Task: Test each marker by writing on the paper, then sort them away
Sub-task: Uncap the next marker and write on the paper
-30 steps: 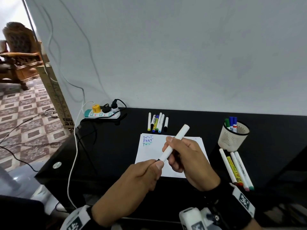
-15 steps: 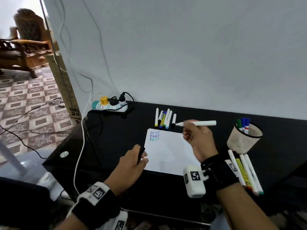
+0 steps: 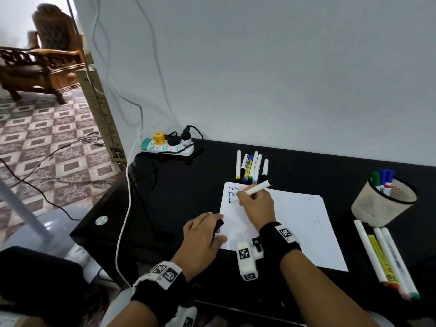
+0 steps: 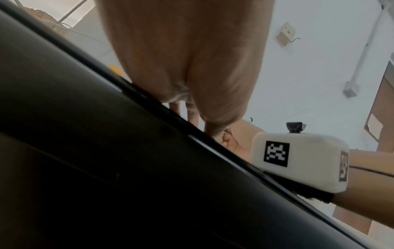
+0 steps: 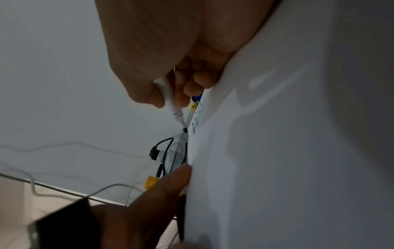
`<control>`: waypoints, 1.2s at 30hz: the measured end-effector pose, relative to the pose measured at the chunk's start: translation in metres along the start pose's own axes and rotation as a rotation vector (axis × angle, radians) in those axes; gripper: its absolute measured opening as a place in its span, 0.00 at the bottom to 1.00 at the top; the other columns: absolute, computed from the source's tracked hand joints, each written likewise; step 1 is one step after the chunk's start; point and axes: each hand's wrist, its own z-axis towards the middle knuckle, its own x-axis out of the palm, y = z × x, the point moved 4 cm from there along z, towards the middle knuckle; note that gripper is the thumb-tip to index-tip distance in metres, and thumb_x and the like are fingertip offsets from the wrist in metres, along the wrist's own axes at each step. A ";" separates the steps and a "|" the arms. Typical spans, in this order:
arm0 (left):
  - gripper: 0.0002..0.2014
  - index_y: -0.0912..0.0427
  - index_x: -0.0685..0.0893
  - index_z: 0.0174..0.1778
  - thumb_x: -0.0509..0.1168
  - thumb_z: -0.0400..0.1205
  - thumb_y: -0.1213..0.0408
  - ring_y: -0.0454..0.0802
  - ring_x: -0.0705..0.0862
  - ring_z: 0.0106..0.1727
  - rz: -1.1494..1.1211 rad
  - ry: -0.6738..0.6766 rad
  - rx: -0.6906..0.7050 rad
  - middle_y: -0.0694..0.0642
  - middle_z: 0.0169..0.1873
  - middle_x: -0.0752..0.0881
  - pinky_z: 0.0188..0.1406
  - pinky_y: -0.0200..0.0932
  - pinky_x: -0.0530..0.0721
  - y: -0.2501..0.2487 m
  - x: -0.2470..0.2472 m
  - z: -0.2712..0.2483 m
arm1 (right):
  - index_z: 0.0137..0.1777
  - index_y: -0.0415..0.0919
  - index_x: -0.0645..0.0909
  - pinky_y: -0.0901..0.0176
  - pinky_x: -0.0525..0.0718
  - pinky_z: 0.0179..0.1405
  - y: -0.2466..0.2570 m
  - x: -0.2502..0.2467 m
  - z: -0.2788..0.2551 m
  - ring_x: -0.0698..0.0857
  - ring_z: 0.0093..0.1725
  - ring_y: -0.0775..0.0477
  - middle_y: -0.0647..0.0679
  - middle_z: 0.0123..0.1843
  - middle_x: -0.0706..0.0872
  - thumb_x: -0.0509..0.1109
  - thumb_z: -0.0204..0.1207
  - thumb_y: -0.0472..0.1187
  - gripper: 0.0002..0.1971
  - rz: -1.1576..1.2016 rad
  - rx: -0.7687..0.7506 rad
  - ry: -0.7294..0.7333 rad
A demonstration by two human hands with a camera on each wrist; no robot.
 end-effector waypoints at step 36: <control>0.23 0.46 0.70 0.76 0.63 0.84 0.53 0.37 0.58 0.81 0.018 -0.027 -0.001 0.35 0.51 0.77 0.75 0.39 0.49 0.012 0.011 0.001 | 0.37 0.39 0.78 0.65 0.76 0.33 -0.006 0.006 0.000 0.78 0.28 0.58 0.53 0.29 0.81 0.73 0.75 0.40 0.09 -0.090 -0.095 0.031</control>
